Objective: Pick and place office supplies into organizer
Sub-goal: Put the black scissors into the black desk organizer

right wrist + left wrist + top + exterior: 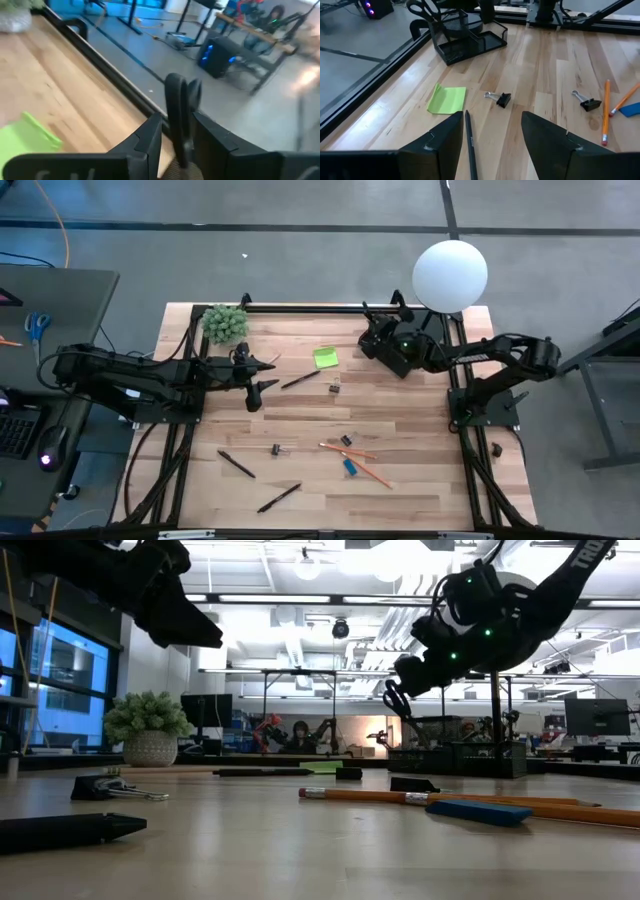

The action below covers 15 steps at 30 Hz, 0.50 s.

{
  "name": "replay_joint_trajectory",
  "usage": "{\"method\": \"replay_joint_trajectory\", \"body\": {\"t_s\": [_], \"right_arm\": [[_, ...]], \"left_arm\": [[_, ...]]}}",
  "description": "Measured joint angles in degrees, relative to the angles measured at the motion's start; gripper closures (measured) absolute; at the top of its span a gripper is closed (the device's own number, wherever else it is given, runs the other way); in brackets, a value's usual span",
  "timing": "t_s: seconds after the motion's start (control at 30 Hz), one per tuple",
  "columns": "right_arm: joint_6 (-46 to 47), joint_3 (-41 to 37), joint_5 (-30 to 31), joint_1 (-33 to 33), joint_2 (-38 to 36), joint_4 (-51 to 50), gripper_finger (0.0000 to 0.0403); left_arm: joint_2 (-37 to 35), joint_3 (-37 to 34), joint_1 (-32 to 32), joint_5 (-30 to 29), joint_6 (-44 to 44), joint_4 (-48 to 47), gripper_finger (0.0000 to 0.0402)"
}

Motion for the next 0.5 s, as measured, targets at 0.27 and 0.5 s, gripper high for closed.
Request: {"method": "replay_joint_trajectory", "body": {"t_s": [0.27,0.5], "right_arm": [[0.9,0.0,1.9,-2.0,0.0,-0.1,0.0304],[-0.4,0.0,1.1,-2.6,0.0,-0.1,0.0309]], "left_arm": [[0.0,0.0,0.0,0.0,0.0,-0.1,0.0213],[0.0,0.0,0.0,0.0,0.0,-0.2,0.0213]]}}
